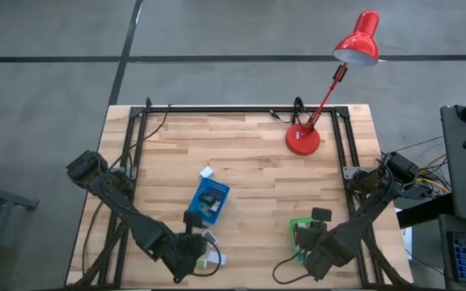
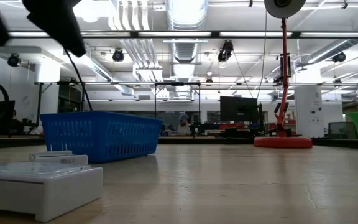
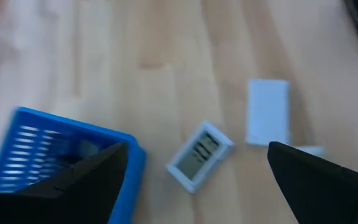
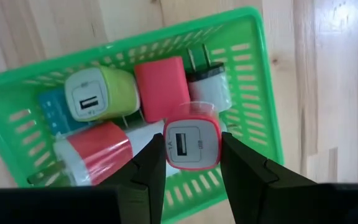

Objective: Pick & Place Office items
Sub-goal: Put the pink white charger adapter into the green bin, then put the green charger adapter into the green bin

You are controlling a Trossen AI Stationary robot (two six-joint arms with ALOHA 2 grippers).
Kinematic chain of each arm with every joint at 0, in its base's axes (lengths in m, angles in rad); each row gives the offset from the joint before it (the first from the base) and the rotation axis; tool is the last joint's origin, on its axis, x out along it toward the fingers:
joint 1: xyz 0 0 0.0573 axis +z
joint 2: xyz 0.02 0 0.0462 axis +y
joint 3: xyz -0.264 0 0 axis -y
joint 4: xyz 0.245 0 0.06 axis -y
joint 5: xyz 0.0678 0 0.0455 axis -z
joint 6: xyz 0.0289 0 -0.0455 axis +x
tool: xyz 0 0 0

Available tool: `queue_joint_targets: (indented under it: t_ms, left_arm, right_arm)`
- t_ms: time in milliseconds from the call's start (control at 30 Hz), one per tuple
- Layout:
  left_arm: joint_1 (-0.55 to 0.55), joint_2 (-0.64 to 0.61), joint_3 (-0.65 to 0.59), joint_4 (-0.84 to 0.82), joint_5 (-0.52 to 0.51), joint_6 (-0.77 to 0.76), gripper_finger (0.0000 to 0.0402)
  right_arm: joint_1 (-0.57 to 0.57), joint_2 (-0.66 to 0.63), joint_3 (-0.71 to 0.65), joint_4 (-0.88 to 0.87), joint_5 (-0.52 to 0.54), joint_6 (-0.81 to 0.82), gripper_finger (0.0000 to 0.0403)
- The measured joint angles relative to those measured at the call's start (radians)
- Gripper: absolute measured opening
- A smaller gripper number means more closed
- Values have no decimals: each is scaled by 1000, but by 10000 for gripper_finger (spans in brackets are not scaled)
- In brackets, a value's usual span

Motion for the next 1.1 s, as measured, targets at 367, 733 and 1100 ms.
queue_joint_targets:
  t_ms: [367, 733, 1100]
  left_arm:
    - [-1, 0, 0, -56, 245, -69, 389]
    - [-2, 0, 6, -31, 409, -137, 389]
    - [-12, 42, 5, 128, 454, -159, 389]
  right_arm:
    - [0, 0, 0, -5, 21, 51, 179]
    - [0, 0, 24, -12, 73, 60, 280]
    - [0, -1, 39, -18, 121, 56, 262]
